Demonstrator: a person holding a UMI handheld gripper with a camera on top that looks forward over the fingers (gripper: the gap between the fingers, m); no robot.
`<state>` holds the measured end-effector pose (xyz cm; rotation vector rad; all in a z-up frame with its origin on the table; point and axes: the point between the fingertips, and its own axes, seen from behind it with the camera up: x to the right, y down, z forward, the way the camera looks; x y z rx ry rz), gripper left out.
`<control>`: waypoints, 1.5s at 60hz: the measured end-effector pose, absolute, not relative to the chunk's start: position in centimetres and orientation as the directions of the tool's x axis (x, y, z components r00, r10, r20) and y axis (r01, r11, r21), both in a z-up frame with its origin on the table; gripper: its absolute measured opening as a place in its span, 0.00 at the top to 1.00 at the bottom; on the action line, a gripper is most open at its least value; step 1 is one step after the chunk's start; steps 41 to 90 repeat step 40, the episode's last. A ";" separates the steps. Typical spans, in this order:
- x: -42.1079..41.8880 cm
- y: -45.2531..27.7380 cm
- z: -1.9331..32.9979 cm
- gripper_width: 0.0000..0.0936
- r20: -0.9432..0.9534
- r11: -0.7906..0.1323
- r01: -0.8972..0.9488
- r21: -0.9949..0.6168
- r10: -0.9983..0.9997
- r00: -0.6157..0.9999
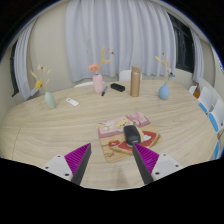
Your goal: Arrange mouse
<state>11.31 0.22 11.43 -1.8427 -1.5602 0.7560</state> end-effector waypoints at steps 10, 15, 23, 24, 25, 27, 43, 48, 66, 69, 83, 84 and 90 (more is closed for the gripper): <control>18.2 -6.6 11.6 0.09 -0.037 -0.094 0.652 -0.752 0.994 0.100; 21.2 -9.2 10.8 0.09 -0.018 -0.068 0.662 -0.747 0.996 0.083; 24.7 -12.9 9.3 0.09 0.015 -0.015 0.685 -0.728 0.999 0.038; 25.0 -13.3 9.2 0.09 0.017 -0.012 0.687 -0.727 0.999 0.035; 25.1 -13.6 9.1 0.09 0.017 -0.011 0.688 -0.726 0.999 0.033; 25.6 -14.2 8.9 0.09 0.017 -0.010 0.692 -0.722 0.999 0.033; 25.8 -16.4 9.8 0.09 0.033 0.011 0.678 -0.735 0.999 0.019; 25.8 -16.4 9.8 0.09 0.033 0.011 0.678 -0.735 0.999 0.019; 25.8 -16.4 9.8 0.09 0.033 0.011 0.678 -0.735 0.999 0.019; 25.8 -16.4 9.8 0.09 0.033 0.011 0.678 -0.735 0.999 0.019; 25.8 -16.4 9.8 0.09 0.033 0.011 0.678 -0.735 0.999 0.019; 25.8 -16.4 9.8 0.09 0.033 0.011 0.678 -0.735 0.999 0.019; 25.8 -16.4 9.8 0.09 0.033 0.011 0.678 -0.735 0.999 0.019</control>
